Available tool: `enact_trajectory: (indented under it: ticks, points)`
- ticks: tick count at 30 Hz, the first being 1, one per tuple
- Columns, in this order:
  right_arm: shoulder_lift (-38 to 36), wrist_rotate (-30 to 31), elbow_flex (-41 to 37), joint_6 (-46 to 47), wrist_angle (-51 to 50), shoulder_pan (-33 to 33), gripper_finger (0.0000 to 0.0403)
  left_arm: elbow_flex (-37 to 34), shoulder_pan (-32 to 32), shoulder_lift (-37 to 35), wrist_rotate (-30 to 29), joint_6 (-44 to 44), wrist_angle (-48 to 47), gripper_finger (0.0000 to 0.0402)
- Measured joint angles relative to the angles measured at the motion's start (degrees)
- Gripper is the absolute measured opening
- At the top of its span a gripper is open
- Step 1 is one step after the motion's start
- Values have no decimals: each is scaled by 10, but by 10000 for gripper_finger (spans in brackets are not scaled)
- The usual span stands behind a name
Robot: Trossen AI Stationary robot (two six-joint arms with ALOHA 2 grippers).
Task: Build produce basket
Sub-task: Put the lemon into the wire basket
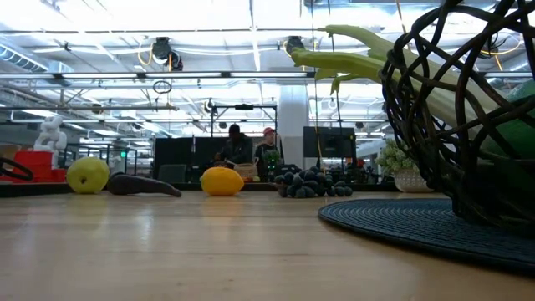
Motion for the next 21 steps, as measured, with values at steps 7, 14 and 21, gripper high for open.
enact_trajectory:
  ticks: [7,14,21]
  points:
    - [13,160,-1,-102,61,20,327,0,49,0,-41,-20,-107,308]
    - [14,161,-1,-187,84,15,322,-2,156,2,12,18,-177,308]
    - [14,158,-1,-200,83,16,322,-20,290,9,82,134,-163,308]
